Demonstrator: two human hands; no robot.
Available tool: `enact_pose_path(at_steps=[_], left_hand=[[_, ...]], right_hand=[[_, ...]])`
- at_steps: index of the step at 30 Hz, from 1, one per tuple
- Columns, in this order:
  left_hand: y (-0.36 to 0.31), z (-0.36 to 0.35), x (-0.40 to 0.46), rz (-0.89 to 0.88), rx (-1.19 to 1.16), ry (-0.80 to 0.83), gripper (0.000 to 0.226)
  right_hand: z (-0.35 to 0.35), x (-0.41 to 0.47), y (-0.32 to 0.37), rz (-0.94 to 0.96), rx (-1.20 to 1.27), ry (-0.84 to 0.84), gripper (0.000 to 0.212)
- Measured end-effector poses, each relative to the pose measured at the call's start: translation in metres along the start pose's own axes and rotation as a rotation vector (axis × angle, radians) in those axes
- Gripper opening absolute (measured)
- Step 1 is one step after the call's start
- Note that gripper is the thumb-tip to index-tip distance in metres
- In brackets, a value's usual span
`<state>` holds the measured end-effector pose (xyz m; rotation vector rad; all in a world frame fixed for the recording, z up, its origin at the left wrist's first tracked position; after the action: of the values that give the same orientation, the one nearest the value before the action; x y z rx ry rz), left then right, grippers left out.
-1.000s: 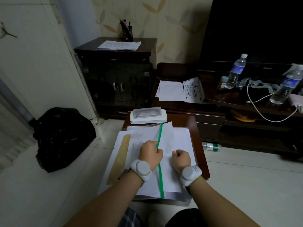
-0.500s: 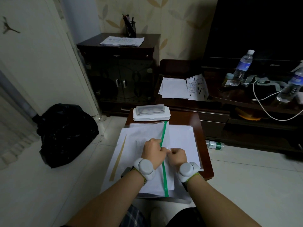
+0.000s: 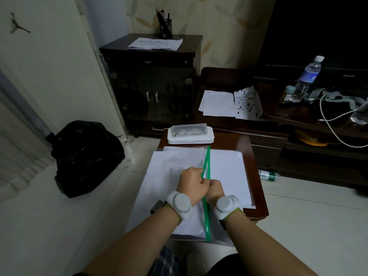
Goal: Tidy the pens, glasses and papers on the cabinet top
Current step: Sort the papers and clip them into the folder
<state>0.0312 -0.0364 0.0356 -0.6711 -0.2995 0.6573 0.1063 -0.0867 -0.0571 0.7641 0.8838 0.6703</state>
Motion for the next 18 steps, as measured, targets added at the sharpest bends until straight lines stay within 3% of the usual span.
enact_pose_path(at_steps=[4,8,13,16,18], left_hand=[[0.002,0.004,-0.001,-0.021,-0.012,-0.021,0.042],[0.005,0.010,0.000,-0.013,-0.010,-0.037,0.046],[0.004,0.015,0.003,-0.002,0.006,-0.054,0.045],[0.005,0.015,0.005,-0.002,-0.012,-0.058,0.040],[0.008,0.014,0.006,0.000,-0.029,-0.061,0.034]], right_hand=[[-0.005,0.003,0.000,-0.001,-0.037,0.014,0.026],[-0.005,0.002,0.003,-0.003,0.058,0.000,0.025],[0.054,-0.006,-0.017,-0.124,-0.027,-0.266,0.028],[0.086,-0.021,-0.037,-0.331,-0.224,-0.417,0.056],[0.088,-0.028,-0.046,-0.431,-0.271,-0.405,0.073]])
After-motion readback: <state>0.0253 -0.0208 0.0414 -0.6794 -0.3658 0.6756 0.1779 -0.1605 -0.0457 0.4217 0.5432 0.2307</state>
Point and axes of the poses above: each hand's wrist, its own x-axis towards the middle knuckle, its own z-axis out of the back of the hand, y = z × x, the point moved 10 cm from there along x, towards the middle knuckle, and after that the axes turned 11 degrees about y, right-handed, at the moved point
